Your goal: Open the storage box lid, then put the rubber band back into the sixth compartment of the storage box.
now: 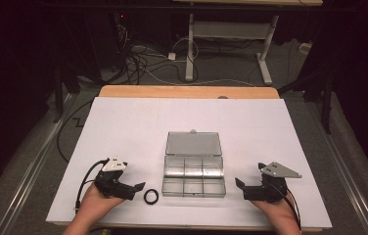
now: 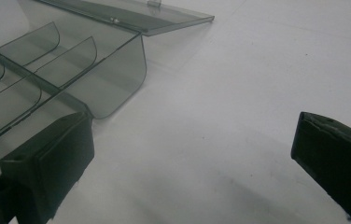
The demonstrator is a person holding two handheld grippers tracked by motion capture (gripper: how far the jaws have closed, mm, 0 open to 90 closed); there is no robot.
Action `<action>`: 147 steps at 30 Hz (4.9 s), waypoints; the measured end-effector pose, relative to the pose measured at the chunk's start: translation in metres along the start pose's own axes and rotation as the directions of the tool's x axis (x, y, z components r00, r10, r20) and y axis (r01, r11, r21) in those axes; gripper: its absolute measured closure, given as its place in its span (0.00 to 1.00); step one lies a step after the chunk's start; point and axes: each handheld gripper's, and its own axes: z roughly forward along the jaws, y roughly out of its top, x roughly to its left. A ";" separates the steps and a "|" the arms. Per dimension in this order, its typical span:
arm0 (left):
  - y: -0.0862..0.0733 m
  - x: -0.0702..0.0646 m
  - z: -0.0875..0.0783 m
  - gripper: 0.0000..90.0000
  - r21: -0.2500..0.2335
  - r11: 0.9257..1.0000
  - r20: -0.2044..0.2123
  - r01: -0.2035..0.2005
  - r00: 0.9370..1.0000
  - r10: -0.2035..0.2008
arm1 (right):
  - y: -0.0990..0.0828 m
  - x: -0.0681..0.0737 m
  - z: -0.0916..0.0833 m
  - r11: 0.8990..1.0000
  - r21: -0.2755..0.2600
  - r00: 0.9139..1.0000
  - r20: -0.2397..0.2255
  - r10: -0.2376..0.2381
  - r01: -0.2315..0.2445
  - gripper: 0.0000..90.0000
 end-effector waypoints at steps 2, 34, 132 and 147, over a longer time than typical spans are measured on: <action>0.001 -0.003 0.000 0.02 0.003 1.000 0.010 -0.005 1.000 0.005 | 0.000 0.000 -0.001 1.000 0.001 1.000 0.003 -0.003 0.003 0.00; -0.005 -0.038 0.008 0.57 0.071 0.990 0.109 -0.123 0.987 0.115 | -0.009 0.000 -0.012 0.999 -0.028 0.999 0.023 -0.027 0.027 0.00; 0.023 -0.034 -0.007 0.94 -0.183 0.979 0.050 -0.088 0.994 0.099 | -0.010 0.000 -0.012 0.999 -0.028 1.000 0.017 -0.016 0.016 0.00; 0.042 -0.043 0.006 0.94 -0.185 0.976 0.074 -0.116 0.989 0.131 | -0.010 -0.001 -0.012 0.999 -0.033 1.000 0.012 -0.018 0.018 0.00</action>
